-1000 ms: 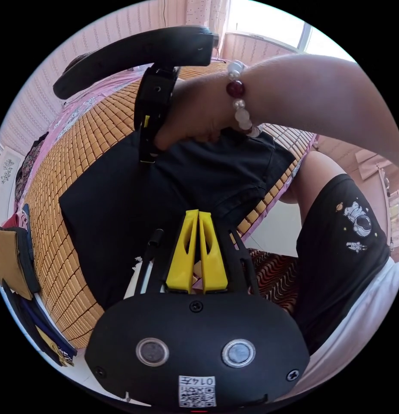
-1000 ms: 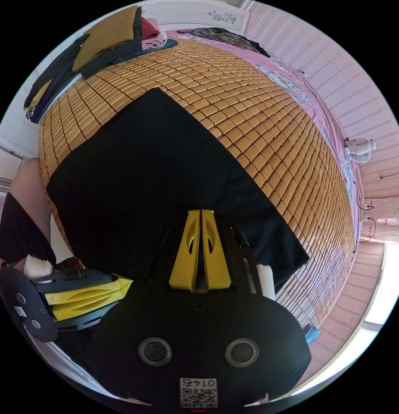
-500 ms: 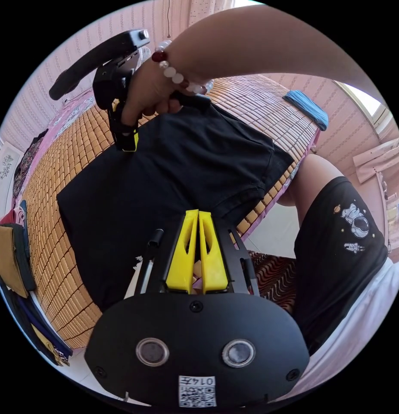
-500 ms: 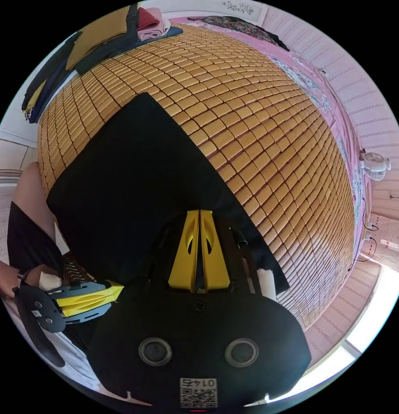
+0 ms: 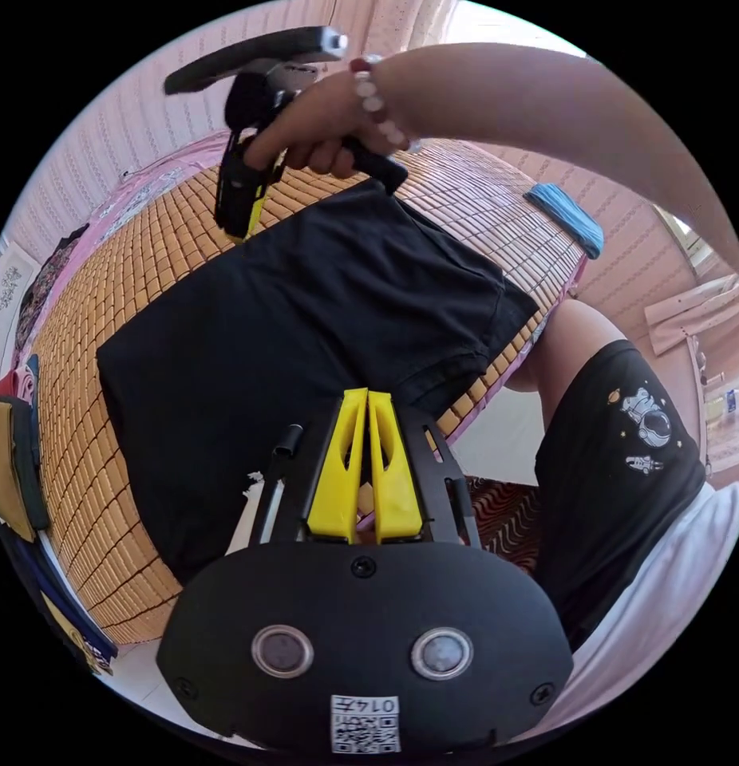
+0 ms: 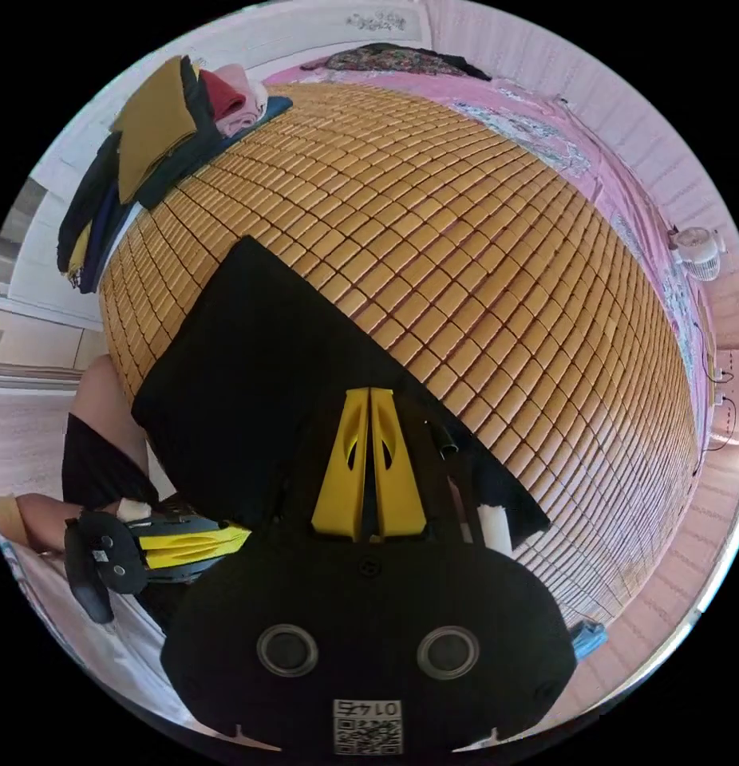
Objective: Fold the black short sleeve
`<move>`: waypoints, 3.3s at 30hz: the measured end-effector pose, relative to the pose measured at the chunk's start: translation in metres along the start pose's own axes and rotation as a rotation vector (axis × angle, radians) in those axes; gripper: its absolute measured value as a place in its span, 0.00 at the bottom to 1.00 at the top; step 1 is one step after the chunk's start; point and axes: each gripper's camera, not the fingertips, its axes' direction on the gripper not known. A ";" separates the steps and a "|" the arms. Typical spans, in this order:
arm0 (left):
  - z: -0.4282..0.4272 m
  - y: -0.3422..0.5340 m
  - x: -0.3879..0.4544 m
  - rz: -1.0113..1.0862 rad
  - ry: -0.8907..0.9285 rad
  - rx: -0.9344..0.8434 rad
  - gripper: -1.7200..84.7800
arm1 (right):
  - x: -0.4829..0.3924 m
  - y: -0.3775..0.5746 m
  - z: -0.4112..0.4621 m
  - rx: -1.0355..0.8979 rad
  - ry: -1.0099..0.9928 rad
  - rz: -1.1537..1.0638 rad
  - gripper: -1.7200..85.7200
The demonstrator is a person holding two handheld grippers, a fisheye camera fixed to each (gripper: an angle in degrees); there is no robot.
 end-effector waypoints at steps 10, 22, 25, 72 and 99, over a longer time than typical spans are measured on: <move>-0.050 0.001 0.015 0.113 0.120 0.285 0.07 | 0.137 0.281 -0.050 0.154 -0.249 0.435 0.08; 0.011 -0.057 0.097 0.355 0.212 0.059 0.25 | 0.186 0.386 0.015 -0.088 -0.254 0.501 0.13; 0.024 -0.076 0.103 0.362 0.214 -0.003 0.25 | 0.198 0.398 0.021 -0.094 -0.267 0.501 0.07; -0.068 -0.011 -0.004 0.174 0.450 0.331 0.01 | 0.277 0.539 -0.074 0.864 -0.553 0.714 0.03; -0.005 0.042 -0.172 -0.372 0.093 0.074 0.14 | 0.113 0.189 0.030 0.259 0.011 0.115 0.14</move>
